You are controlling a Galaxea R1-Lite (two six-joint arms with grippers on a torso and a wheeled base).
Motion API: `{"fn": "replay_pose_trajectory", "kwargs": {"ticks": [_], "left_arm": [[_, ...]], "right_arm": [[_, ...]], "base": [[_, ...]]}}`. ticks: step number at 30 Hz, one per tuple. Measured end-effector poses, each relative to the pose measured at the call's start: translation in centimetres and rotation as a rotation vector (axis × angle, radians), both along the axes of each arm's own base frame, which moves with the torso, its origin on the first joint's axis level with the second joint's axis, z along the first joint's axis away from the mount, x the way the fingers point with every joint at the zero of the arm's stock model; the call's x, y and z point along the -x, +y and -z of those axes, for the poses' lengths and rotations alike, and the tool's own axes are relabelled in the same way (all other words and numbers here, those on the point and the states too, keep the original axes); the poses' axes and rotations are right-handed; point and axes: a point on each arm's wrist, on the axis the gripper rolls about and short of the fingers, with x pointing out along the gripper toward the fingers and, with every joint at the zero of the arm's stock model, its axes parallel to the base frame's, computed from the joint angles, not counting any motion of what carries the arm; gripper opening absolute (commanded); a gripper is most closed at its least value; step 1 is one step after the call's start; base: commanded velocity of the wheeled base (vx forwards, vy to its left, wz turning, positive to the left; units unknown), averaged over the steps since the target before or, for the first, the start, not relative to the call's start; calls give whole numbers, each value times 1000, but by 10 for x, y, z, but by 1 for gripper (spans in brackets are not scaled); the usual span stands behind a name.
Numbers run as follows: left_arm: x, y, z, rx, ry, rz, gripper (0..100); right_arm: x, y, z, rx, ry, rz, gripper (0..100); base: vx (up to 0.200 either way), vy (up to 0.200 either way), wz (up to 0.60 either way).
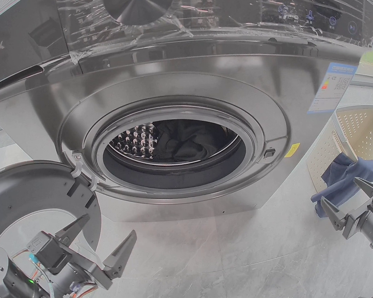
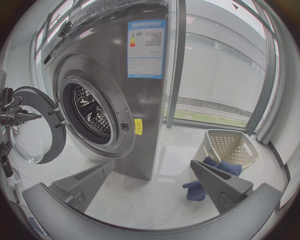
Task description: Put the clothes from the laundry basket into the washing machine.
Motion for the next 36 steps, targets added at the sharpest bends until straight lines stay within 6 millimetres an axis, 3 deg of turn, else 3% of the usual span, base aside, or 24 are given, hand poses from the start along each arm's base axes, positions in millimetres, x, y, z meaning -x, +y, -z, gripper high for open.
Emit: {"fn": "replay_pose_trajectory", "kwargs": {"ticks": [10,20,28,36], "left_arm": [[28,43,-9,-18,3,-102,100],[72,87,-3,4,-21,-168,100],[102,99,11,13,-47,-225,100],[122,102,24,49,-73,-282,100]], "right_arm": [[22,-26,-6,4,-7,54,100],[39,-46,-6,-1,-14,135,100],[61,-66,11,50,83,244,100],[74,-73,-3,-57,-19,259,100]], "base": [[-60,0,0],[-60,0,0],[0,0,0],[0,0,0]]}}
